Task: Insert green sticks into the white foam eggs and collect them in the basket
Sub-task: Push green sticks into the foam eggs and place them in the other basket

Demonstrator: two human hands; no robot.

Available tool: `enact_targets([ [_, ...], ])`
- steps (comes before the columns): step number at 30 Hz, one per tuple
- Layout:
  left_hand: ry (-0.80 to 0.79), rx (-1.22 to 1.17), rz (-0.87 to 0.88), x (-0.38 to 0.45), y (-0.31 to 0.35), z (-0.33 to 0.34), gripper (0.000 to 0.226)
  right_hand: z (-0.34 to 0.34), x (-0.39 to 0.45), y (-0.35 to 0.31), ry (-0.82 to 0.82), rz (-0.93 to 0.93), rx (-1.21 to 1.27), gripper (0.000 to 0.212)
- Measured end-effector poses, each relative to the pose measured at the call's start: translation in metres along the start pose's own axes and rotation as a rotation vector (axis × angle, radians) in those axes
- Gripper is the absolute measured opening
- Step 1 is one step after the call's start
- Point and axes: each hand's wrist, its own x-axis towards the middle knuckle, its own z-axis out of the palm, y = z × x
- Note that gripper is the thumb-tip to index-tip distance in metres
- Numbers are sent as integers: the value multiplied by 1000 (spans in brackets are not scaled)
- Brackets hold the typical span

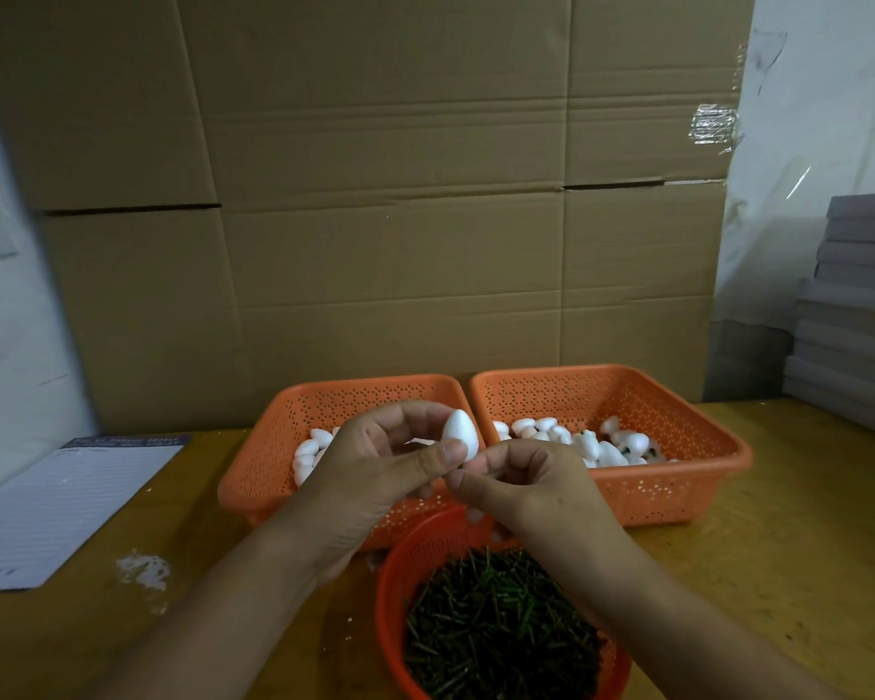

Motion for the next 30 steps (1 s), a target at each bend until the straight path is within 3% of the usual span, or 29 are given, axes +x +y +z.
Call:
enact_targets([
  [14,-129,-104,-52,2,-2,-7,43,-5,-2,-8,-105,-56,-62,22],
  [30,26,-101,43,1,1,-2,34,-1,-1,-2,31,-44,-16,16],
])
